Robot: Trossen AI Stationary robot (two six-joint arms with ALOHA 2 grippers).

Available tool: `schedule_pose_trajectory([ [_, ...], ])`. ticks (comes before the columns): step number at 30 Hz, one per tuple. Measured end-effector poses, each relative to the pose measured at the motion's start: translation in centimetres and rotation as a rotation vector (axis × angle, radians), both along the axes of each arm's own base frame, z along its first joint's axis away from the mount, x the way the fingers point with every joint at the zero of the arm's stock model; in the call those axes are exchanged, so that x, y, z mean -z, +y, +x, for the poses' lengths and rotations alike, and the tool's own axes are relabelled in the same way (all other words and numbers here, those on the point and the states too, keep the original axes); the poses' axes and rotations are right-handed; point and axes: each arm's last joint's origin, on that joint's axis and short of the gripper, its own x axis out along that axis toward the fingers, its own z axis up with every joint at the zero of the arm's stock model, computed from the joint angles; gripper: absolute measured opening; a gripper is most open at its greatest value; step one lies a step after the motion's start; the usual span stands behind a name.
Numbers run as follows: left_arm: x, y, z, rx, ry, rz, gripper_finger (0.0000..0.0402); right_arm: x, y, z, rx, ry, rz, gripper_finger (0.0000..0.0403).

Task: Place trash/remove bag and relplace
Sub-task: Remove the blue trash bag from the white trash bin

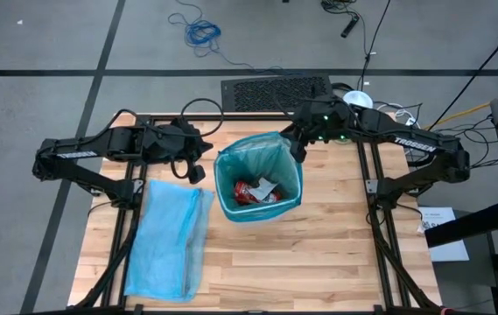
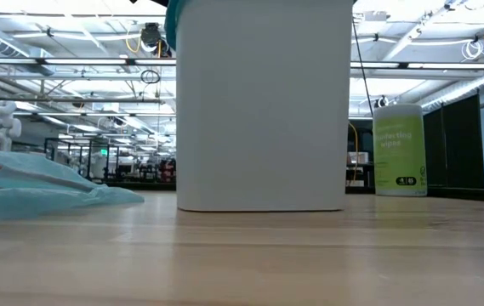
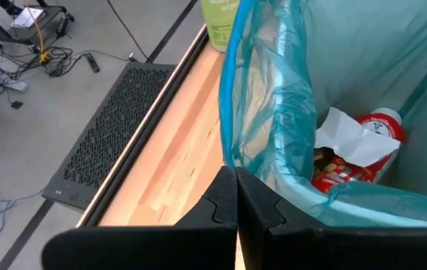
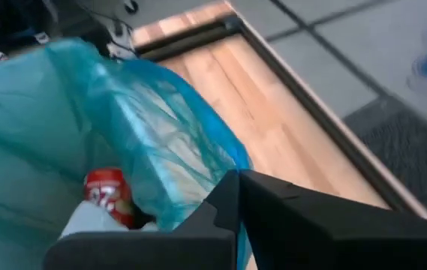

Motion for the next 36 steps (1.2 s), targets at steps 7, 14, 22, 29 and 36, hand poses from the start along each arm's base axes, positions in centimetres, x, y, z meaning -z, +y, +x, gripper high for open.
schedule_pose_trajectory([
  [7, -0.3, 0.2, 0.1, -0.053, -0.036, 0.044, 0.0000, -1.4, 2.4, 0.9, -0.153, -0.107, -0.172, 0.0000],
  [14, -0.7, 0.7, 0.3, -0.056, -0.061, 0.081, 0.0000, -2.3, 6.1, 1.6, -0.283, -0.136, -0.424, 0.0000],
  [22, -0.9, 0.6, 1.0, 0.109, -0.096, 0.050, 0.0060, -2.9, 8.7, 1.8, -0.331, -0.175, -0.563, 0.0000],
  [29, 0.3, 0.7, 3.9, 0.181, -0.064, 0.098, 0.0137, -3.1, 8.9, 1.9, -0.329, -0.195, -0.563, 0.0000],
  [36, 2.1, 1.2, 6.8, 0.116, -0.005, 0.179, 0.0161, -3.1, 8.9, 1.9, -0.323, -0.199, -0.550, 0.0000],
])
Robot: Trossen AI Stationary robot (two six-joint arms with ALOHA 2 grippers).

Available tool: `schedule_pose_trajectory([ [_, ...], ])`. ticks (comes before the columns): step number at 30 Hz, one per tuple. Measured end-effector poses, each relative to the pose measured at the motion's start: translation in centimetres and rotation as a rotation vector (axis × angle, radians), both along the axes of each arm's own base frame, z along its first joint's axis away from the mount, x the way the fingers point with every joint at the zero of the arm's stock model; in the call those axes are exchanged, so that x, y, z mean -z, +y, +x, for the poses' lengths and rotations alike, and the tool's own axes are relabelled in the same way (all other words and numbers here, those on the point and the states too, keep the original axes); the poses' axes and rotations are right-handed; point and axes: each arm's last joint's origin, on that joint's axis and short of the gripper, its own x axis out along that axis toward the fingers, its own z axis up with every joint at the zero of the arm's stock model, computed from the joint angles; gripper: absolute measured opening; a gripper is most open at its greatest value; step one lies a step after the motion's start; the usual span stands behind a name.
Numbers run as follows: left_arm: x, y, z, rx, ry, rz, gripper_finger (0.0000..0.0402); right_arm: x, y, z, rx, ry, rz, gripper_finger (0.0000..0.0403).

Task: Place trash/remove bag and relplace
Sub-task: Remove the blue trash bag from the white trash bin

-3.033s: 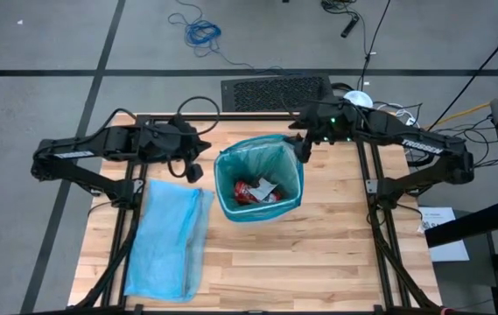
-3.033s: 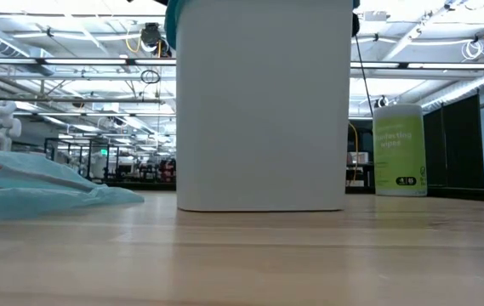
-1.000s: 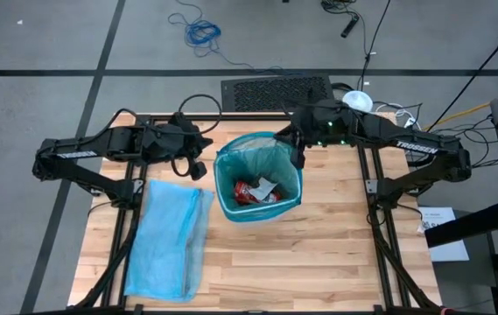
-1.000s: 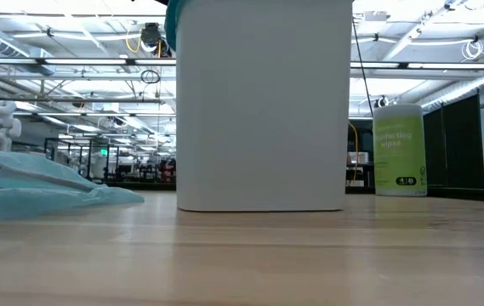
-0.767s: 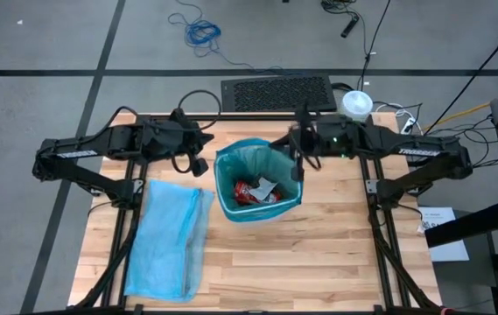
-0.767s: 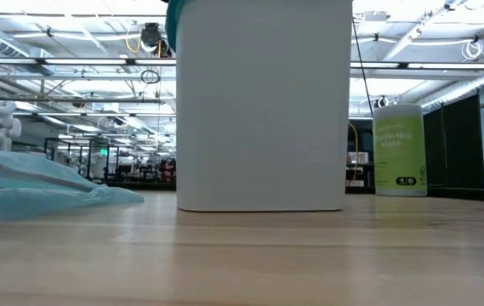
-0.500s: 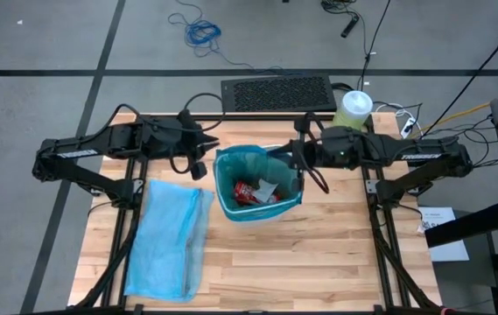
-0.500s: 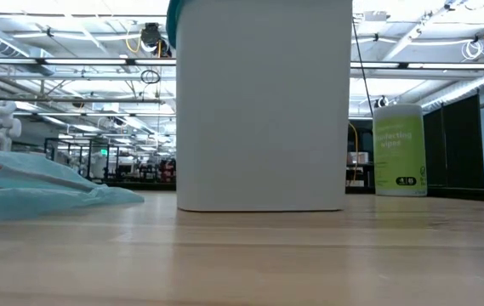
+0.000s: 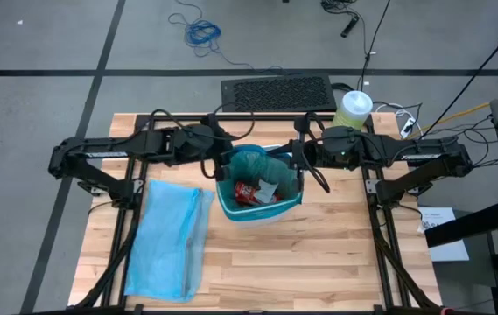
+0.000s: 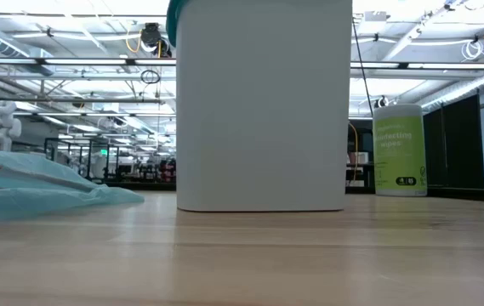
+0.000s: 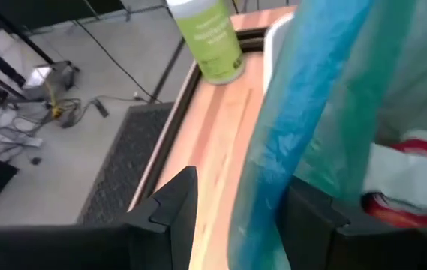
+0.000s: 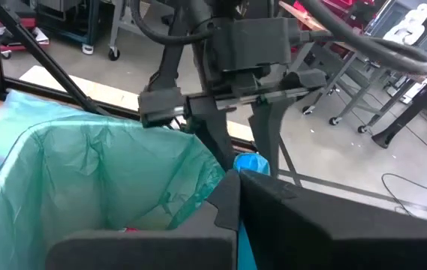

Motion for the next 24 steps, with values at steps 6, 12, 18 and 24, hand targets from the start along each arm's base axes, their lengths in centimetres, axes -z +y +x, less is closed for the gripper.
schedule_pose_trajectory([
  [6, -0.1, 0.1, -0.1, -0.025, 0.011, 0.049, 0.0111, 0.1, 0.0, 0.0, 0.001, 0.011, 0.001, 0.0000],
  [12, -2.6, -0.2, -1.6, -0.029, -0.036, 0.049, 0.0009, 0.2, -0.2, -0.1, 0.076, 0.027, -0.021, 0.0000],
  [18, -6.8, -0.7, -3.1, -0.018, -0.115, 0.049, 0.0002, 0.4, -0.5, -0.3, 0.182, 0.047, -0.054, 0.0000],
  [24, -8.1, -1.6, -3.8, 0.015, -0.123, 0.040, 0.0001, 0.3, -0.4, -0.5, 0.251, 0.032, -0.050, 0.0006],
])
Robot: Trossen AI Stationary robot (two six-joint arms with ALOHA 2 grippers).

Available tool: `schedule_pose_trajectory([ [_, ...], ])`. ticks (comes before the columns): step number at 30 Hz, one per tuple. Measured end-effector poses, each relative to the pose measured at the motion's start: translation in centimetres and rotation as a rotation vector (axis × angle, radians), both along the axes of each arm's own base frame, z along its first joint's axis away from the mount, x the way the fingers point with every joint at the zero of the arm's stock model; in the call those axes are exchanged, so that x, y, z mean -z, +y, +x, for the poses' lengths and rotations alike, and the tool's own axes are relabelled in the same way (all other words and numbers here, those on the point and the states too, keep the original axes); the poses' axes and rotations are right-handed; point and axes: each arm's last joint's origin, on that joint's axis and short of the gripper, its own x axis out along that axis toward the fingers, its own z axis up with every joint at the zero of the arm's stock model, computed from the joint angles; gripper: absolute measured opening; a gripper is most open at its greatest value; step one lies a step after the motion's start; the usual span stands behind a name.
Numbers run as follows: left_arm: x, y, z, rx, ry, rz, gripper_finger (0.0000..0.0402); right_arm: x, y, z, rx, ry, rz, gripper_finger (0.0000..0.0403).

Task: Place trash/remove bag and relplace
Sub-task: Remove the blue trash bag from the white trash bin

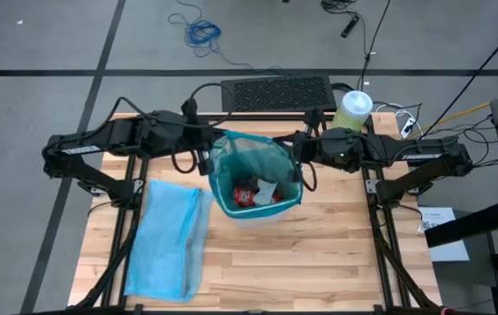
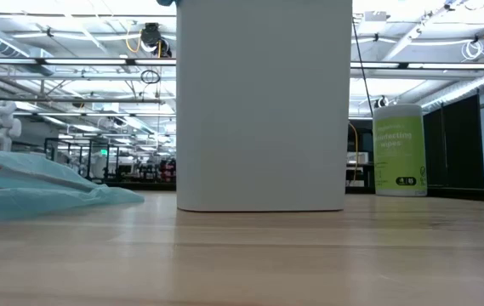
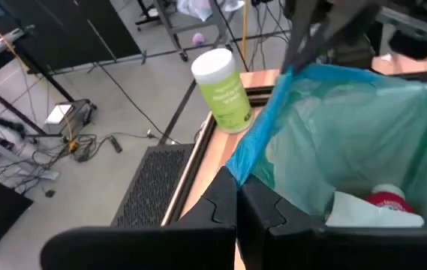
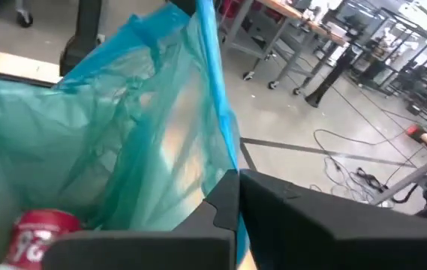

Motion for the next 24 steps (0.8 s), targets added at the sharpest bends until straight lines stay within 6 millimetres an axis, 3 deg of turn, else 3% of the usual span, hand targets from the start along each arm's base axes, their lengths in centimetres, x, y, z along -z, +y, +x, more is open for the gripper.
schedule_pose_trajectory([
  [4, 0.4, -0.4, -0.2, -0.028, 0.040, -0.002, 0.0001, -1.1, 1.7, -1.0, -0.054, -0.011, -0.039, 0.0043],
  [8, 0.8, -0.6, -0.2, -0.050, 0.079, 0.016, 0.0001, -2.7, 4.7, -2.2, -0.135, 0.012, -0.091, 0.0103],
  [12, 0.8, -0.6, -0.2, -0.052, 0.077, 0.017, 0.0001, -2.3, 8.2, -3.2, -0.214, 0.074, -0.167, 0.0152],
  [18, 0.8, -0.6, -0.2, -0.058, 0.078, 0.020, 0.0000, 1.6, 14.2, -3.1, -0.199, 0.238, -0.288, 0.0161],
  [24, 0.8, -0.5, -0.2, -0.069, 0.078, 0.025, 0.0000, 7.5, 19.8, 0.1, -0.132, 0.330, -0.491, 0.0145],
])
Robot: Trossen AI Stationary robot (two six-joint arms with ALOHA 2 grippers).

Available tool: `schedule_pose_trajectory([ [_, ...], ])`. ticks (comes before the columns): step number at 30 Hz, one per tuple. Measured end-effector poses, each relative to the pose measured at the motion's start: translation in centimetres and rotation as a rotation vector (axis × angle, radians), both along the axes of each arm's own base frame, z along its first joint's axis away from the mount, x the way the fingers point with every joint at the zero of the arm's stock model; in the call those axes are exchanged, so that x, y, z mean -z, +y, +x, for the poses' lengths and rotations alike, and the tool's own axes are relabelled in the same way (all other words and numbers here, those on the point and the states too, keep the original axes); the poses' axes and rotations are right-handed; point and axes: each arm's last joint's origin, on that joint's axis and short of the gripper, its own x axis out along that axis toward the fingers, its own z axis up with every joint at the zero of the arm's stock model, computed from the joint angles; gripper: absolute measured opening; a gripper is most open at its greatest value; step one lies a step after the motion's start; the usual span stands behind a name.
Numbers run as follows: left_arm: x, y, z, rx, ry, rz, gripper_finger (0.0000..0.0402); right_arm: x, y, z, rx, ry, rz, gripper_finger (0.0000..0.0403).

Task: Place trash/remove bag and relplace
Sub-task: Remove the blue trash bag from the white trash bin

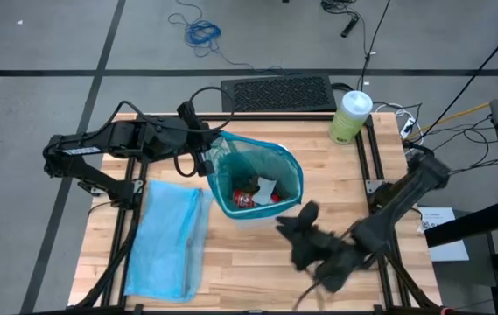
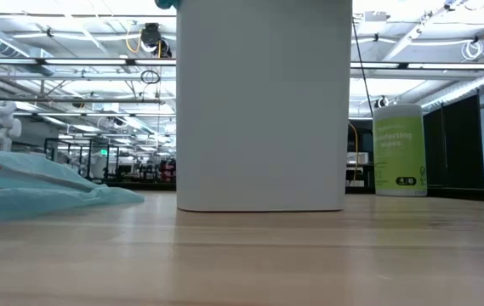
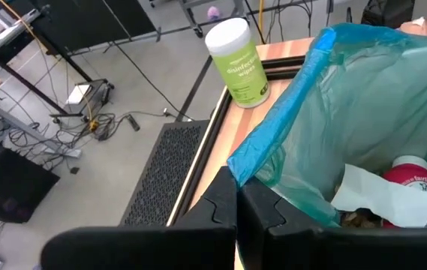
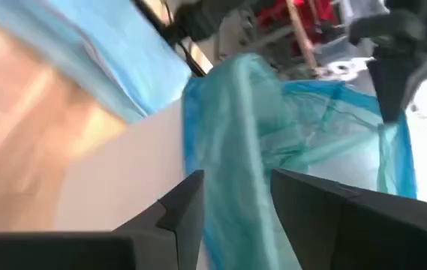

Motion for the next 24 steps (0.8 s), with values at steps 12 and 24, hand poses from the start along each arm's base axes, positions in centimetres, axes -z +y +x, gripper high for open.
schedule_pose_trajectory([
  [12, 0.0, 0.0, 0.0, -0.023, -0.022, -0.039, 0.0000, 7.5, 1.0, 7.1, 0.286, 0.013, -0.428, 0.0139],
  [24, 0.3, -1.2, -0.2, 0.011, 0.000, -0.060, 0.0000, 5.2, 1.0, 6.7, 0.288, -0.036, -0.384, 0.0004],
])
